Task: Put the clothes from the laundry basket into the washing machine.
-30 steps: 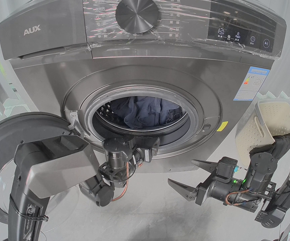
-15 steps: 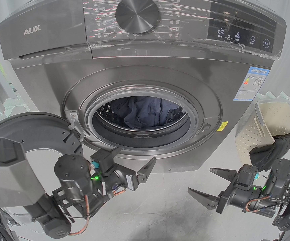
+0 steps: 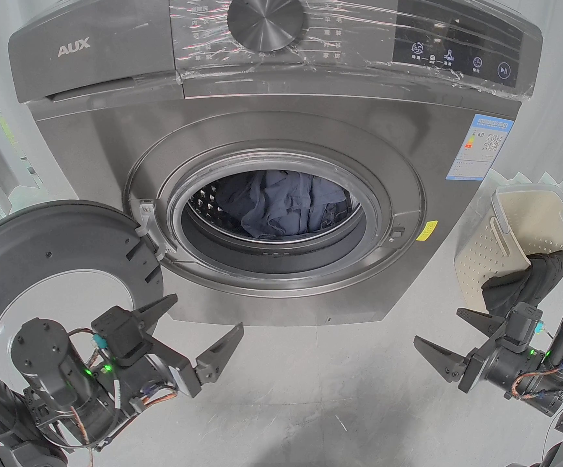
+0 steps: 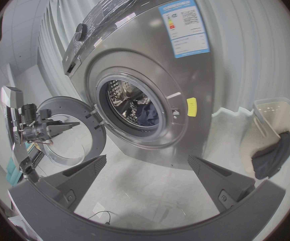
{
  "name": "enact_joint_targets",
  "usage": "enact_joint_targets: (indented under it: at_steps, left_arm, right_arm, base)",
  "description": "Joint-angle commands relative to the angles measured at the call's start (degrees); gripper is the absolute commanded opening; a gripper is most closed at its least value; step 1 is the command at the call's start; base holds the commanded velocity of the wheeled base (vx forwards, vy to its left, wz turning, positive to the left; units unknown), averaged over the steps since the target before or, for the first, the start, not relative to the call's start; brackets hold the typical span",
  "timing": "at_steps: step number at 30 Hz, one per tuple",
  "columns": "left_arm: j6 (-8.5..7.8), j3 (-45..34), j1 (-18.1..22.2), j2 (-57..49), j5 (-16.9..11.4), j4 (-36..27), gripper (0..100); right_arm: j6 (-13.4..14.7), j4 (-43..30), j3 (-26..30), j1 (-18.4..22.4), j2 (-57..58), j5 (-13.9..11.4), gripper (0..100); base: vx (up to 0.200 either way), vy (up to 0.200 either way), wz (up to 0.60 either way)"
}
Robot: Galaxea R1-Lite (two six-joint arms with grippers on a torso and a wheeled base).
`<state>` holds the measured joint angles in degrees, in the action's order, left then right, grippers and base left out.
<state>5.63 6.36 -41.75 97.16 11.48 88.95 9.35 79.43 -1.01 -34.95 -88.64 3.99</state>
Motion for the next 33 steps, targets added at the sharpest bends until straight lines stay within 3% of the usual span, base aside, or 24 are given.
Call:
enact_joint_targets:
  at_steps: [1, 5, 10, 14, 17, 20, 22, 23, 29, 33]
  left_arm:
    - [-1.68, -4.43, 3.52, -6.54, -0.5, -0.01, 100]
    - [-2.03, -6.28, 4.22, -10.15, -0.15, -0.27, 100]
    - [-2.03, -6.36, 5.45, -12.17, 0.21, -0.62, 100]
    - [-2.2, -6.36, 5.37, -15.51, 0.38, -1.94, 100]
    - [-2.64, -6.36, 5.19, -20.25, 2.93, -6.43, 100]
    - [-2.47, -6.36, 4.93, -26.14, 5.48, -13.11, 100]
    - [-2.38, -6.36, 4.93, -28.87, 5.66, -16.18, 100]
    - [-1.94, -6.36, 4.93, -34.67, 5.48, -22.6, 100]
    - [-2.29, -6.36, 6.07, -54.97, 5.22, -45.45, 100]
    - [-1.85, -6.36, 8.97, -64.64, 4.25, -56.08, 100]
  right_arm:
    - [-0.03, -6.75, 1.01, 1.55, 8.83, 1.2, 100]
    - [-0.03, -17.73, 1.01, 4.01, 17.01, 1.64, 100]
    - [-0.03, -21.34, 1.01, 8.23, 22.98, 2.52, 100]
    - [-0.3, -28.19, 1.01, 10.96, 31.51, 2.61, 100]
    - [-0.39, -39.0, 1.01, 13.15, 41.79, 2.43, 100]
    - [-0.65, -47.79, 0.92, 14.21, 51.11, 2.43, 100]
    - [-0.91, -50.17, 0.92, 14.91, 53.92, 2.34, 100]
    - [-1.7, -53.15, 0.92, 16.58, 58.49, 2.17, 100]
    - [-2.58, -57.9, 0.92, 21.68, 65.61, 1.64, 100]
    - [-3.46, -60.01, 0.92, 24.23, 68.34, 0.58, 100]
  base:
    - [-0.2, 0.0, 0.0]
    - [-0.2, 0.0, 0.0]
    - [-0.2, 0.0, 0.0]
    - [-0.2, 0.0, 0.0]
    - [-0.067, 0.0, 0.0]
    - [0.0, 0.0, 0.0]
    - [0.0, 0.0, 0.0]
    - [0.0, 0.0, 0.0]
    - [0.0, -0.067, 0.0]
    - [0.0, -0.2, 0.0]
